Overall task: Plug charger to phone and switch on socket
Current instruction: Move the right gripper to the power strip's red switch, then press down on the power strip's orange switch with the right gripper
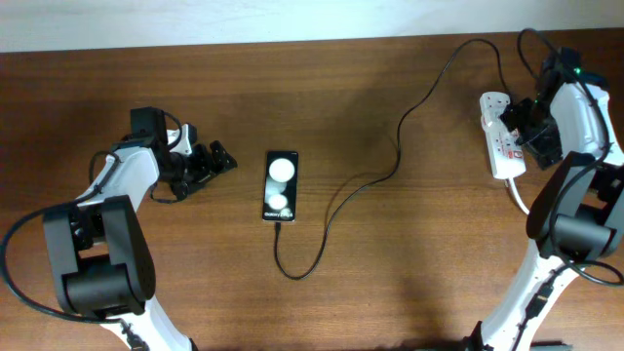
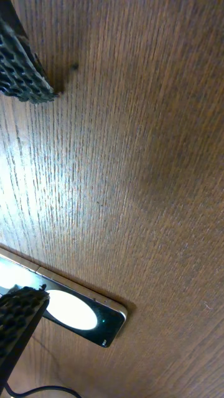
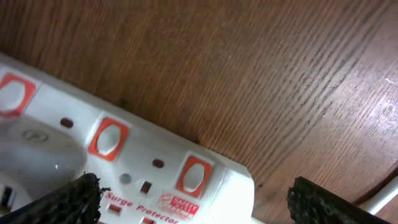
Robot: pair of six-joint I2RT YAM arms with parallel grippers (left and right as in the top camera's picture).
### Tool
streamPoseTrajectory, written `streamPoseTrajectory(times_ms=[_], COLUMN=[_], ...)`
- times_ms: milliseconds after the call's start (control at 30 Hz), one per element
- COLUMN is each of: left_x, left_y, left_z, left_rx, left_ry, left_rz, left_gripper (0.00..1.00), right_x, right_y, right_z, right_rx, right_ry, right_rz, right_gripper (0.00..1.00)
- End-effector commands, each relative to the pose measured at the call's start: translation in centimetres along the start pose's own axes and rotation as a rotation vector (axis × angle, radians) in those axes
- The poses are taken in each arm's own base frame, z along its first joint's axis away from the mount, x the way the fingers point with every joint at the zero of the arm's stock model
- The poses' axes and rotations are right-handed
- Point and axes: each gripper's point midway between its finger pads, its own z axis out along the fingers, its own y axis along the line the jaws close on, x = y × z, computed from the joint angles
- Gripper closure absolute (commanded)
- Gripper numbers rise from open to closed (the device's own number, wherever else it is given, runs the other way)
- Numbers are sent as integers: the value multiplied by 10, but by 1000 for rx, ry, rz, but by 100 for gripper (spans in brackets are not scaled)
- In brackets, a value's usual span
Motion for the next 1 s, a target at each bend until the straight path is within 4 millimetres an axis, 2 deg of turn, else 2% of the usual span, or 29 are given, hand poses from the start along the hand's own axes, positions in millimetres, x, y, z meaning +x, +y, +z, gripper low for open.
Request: streamPoseTrajectory(times_ms=[0, 167, 567, 700, 867, 967], left_x=[5, 5, 5, 5, 5, 5], left_y=[11, 11, 11, 11, 11, 11], left_z=[5, 5, 5, 5, 5, 5], left_rx=[-37, -37, -37, -37, -37, -37], left_ry=[15, 15, 15, 15, 15, 15], left_rz=[-21, -22, -22, -21, -22, -22], left_gripper=[1, 1, 1, 1, 1, 1], right_x=[-6, -5, -15, -4, 9, 10], right_y=[-11, -8, 4, 16, 15, 16], right_z=[14, 36, 37, 37, 37, 36], right_rx=[54, 66, 17, -47, -53, -63], right_ry=[-19, -13, -54, 12, 74, 79], right_rz=[56, 53, 66, 60, 40, -15], right_gripper=[1, 1, 1, 1, 1, 1])
